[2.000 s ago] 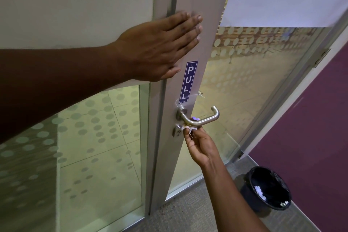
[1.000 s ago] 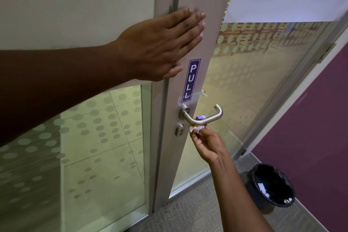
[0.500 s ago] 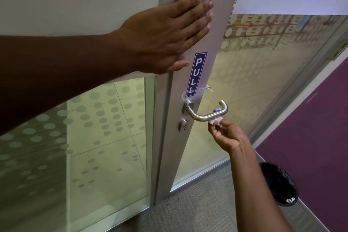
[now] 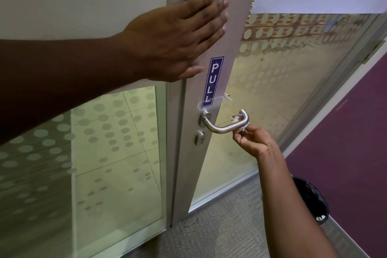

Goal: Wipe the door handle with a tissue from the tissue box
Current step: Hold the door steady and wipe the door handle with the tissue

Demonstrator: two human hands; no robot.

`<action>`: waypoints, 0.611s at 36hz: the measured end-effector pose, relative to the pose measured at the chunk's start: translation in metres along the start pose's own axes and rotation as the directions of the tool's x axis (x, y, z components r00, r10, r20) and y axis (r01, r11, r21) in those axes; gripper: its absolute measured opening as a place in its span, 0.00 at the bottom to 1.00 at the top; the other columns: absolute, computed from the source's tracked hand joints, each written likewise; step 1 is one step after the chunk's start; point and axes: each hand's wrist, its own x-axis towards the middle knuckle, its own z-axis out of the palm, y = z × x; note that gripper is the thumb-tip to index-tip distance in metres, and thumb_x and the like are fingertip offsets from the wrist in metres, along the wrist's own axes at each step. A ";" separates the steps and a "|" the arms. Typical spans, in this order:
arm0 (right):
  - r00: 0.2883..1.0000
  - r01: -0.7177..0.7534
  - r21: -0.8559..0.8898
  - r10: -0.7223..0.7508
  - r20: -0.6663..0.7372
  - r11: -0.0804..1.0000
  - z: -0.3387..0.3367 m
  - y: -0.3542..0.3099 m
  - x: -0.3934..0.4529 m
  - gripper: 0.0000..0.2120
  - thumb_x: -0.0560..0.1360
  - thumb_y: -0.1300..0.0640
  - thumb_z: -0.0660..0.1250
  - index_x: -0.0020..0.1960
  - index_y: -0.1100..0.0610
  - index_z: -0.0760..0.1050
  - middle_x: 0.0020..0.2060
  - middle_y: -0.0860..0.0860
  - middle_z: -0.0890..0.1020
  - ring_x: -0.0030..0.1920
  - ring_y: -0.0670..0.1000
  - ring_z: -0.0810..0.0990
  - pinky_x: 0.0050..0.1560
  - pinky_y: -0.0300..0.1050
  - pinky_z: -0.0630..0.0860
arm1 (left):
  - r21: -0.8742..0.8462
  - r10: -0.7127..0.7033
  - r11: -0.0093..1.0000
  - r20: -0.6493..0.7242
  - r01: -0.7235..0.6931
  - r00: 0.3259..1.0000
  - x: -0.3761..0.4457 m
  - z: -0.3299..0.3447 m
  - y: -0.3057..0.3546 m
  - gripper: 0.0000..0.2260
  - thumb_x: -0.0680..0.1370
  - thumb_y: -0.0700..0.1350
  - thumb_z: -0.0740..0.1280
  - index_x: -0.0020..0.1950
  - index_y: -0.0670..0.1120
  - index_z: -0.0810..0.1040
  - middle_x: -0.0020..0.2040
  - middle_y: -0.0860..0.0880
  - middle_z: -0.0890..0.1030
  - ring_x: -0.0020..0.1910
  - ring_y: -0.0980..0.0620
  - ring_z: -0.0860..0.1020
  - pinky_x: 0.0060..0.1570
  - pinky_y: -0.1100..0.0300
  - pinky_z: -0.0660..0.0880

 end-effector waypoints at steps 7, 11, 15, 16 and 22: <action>0.995 0.097 -0.053 -0.098 -0.021 0.994 0.004 -0.002 -0.003 0.24 0.68 0.73 0.63 0.63 0.62 0.75 0.56 0.54 0.80 0.52 0.48 0.78 0.61 0.36 0.73 | -0.016 -0.014 1.000 -0.016 0.014 1.000 0.001 0.002 -0.001 0.37 0.81 0.57 0.27 0.81 0.32 0.45 0.81 0.31 0.51 0.81 0.33 0.51 0.80 0.42 0.53; 0.954 0.275 -0.179 -0.291 -0.071 0.945 0.005 -0.012 -0.003 0.11 0.79 0.69 0.60 0.57 0.62 0.78 0.56 0.54 0.82 0.45 0.48 0.80 0.38 0.37 0.80 | -0.026 -0.017 1.000 -0.022 0.016 1.000 0.001 0.002 -0.001 0.37 0.81 0.56 0.26 0.81 0.32 0.44 0.81 0.31 0.51 0.81 0.33 0.51 0.79 0.43 0.54; 0.866 0.409 -0.587 -0.499 0.009 0.699 0.006 -0.016 -0.008 0.13 0.80 0.68 0.62 0.62 0.63 0.78 0.53 0.53 0.84 0.42 0.47 0.80 0.38 0.36 0.78 | -0.019 -0.016 1.000 -0.033 0.016 0.999 0.000 0.004 0.000 0.37 0.81 0.56 0.27 0.81 0.32 0.44 0.81 0.31 0.51 0.81 0.33 0.51 0.79 0.42 0.54; 0.834 0.427 -0.670 -0.551 0.033 0.607 0.005 -0.014 -0.011 0.12 0.79 0.68 0.64 0.61 0.63 0.79 0.50 0.53 0.84 0.41 0.48 0.80 0.38 0.37 0.78 | -0.017 -0.018 1.000 -0.034 0.018 0.999 0.000 0.003 -0.001 0.37 0.81 0.56 0.27 0.81 0.32 0.45 0.81 0.31 0.51 0.81 0.33 0.51 0.79 0.42 0.55; 0.604 0.508 -0.861 -0.726 0.330 0.032 0.003 0.000 -0.022 0.04 0.74 0.57 0.73 0.44 0.50 0.85 0.36 0.47 0.85 0.41 0.47 0.82 0.46 0.39 0.79 | -0.016 -0.016 1.000 -0.034 0.015 0.999 0.001 0.002 0.001 0.37 0.80 0.56 0.27 0.81 0.33 0.44 0.81 0.31 0.51 0.81 0.33 0.51 0.79 0.42 0.53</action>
